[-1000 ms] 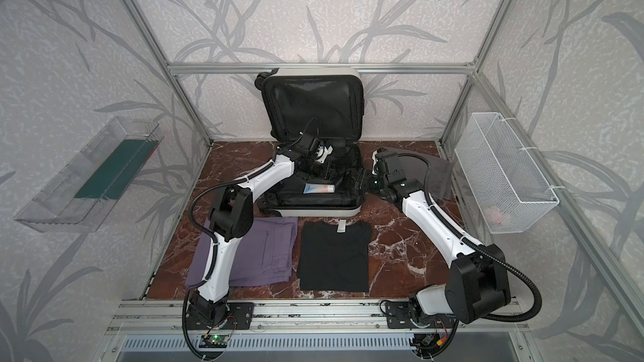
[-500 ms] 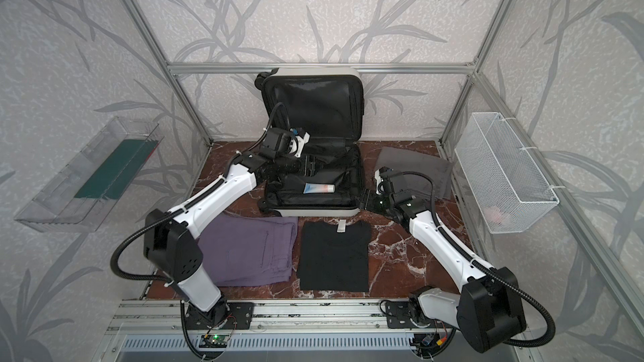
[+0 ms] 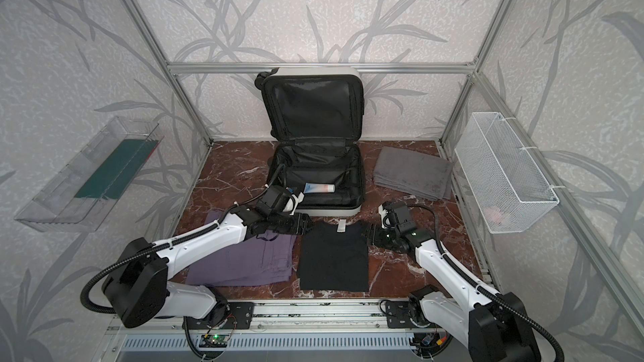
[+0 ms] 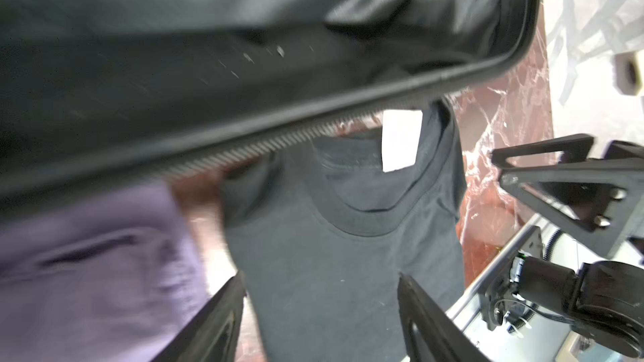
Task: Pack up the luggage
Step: 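Move both grippers down to the black T-shirt's collar edges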
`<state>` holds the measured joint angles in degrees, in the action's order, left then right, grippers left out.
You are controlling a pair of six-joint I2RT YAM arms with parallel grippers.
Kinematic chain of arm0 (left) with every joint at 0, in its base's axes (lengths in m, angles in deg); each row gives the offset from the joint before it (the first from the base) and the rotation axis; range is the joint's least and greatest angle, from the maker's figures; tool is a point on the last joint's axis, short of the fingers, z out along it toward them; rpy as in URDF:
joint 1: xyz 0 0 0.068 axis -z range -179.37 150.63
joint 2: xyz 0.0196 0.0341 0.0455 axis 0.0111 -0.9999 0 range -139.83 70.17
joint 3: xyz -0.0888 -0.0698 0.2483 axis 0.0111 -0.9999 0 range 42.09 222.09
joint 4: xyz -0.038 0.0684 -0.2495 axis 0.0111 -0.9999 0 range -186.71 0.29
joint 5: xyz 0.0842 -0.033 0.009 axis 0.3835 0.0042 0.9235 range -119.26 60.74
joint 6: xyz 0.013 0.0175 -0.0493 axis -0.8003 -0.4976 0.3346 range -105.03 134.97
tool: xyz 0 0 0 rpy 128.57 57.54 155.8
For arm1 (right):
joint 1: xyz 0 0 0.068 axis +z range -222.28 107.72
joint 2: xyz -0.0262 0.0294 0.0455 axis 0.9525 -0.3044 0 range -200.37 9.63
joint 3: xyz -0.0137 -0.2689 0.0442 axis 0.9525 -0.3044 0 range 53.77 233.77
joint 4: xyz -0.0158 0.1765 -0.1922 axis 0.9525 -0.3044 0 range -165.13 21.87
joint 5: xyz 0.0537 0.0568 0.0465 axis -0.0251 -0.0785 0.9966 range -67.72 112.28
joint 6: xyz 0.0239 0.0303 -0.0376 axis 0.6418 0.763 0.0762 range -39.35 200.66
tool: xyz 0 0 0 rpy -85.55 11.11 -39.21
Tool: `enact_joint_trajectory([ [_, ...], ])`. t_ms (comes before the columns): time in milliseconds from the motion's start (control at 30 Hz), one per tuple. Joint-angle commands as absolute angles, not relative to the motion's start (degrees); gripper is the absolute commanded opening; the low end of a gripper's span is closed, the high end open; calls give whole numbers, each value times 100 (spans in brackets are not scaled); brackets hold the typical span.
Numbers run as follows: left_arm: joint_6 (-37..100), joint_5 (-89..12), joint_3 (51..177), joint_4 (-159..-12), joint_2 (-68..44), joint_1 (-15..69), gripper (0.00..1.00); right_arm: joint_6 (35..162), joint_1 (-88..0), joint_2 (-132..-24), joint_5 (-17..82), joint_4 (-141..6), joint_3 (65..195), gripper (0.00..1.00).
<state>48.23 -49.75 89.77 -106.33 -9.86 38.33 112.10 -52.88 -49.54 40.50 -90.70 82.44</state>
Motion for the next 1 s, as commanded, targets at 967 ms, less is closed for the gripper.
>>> enact_joint_trajectory([
  [967,6243,-3415,8239,-10245,-1457,4772,67,11383,-5005,-5324,4513,-8334,7698,68],
])
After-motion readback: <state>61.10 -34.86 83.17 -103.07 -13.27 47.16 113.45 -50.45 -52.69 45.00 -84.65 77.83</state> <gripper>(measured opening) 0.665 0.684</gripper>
